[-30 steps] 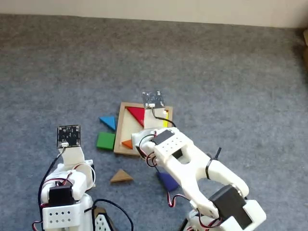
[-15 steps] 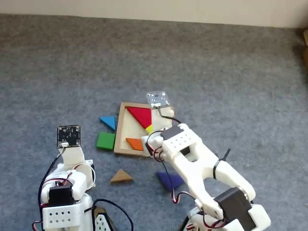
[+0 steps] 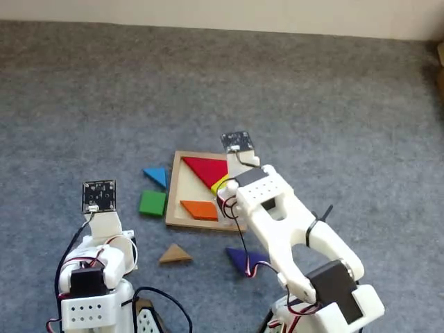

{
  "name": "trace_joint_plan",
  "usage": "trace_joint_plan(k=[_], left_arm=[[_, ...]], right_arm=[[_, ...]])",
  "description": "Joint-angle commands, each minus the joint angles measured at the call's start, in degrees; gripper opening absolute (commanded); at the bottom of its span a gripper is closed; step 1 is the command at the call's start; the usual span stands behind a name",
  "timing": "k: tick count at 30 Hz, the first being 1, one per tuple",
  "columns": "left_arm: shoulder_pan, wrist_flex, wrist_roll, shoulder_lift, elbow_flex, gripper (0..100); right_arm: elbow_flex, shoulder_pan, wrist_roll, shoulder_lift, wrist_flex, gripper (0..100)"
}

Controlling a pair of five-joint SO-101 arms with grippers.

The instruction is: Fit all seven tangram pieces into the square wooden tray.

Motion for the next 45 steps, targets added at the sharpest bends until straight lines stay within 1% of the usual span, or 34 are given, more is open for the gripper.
trace_joint_plan(k=[1,10,14,18,22,30,45], left_arm=[[-0.9,0.3,-0.6,-2.1,1.2,1],[-0.9,0.3,-0.6,-2.1,1.2,1],[-0.9,0.3,-0.6,-2.1,1.2,1],[-0.9,0.3,-0.6,-2.1,1.2,1],[-0.9,0.3,-0.6,-2.1,1.2,1],[-0.9,0.3,-0.6,-2.1,1.2,1],[-0.9,0.3,-0.6,-2.1,1.2,1]], right_arm=[[-5.5,0.4,0.3,-0.8,2.0,0.4],[-10.8,-0.4,0.2,-0.8,3.2,0.5],[-11.4,-4.4,0.2,-0.7,2.9,0.5],[-10.9,-9.0,0.2,-0.7,-2.4,0.5],[-9.3,-11.2,0.2,0.0,-9.3,0.5],[0.5,-11.5,0.1,0.0,-22.3,0.5],[9.7,-11.0,0.5,0.0,-22.8,0.5]])
